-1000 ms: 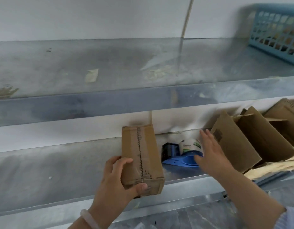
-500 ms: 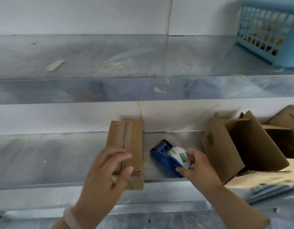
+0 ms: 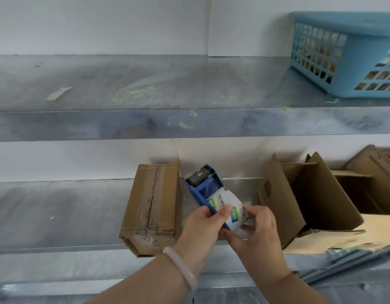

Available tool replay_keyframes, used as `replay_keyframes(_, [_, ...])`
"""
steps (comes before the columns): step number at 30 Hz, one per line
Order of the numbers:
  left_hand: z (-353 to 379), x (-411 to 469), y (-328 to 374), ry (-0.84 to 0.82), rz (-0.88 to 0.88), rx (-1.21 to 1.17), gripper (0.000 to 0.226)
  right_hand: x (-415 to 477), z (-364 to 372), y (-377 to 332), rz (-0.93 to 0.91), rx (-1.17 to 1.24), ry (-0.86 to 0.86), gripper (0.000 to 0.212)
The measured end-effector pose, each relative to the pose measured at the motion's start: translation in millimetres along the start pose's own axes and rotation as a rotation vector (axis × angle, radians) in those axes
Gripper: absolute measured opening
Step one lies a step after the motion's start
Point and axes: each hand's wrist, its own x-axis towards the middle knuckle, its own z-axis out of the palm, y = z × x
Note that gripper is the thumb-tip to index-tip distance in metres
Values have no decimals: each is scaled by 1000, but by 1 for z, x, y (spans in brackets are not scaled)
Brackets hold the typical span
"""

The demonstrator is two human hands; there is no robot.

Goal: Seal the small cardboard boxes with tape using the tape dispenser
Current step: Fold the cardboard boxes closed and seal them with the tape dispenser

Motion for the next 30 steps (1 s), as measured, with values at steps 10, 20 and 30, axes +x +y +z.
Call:
replay_keyframes(10, [-31,-13,30,-168,159,-40,31,47,-39,-28,234,328,-91,31])
replay_keyframes(20, [-58,-10,34,-372,140,-391,39,54,-32,-38,861,1401,-525,44])
replay_keyframes(30, [-59,-14,15,-499,-113,-465,38,54,-24,-28,697,1488,-595,61])
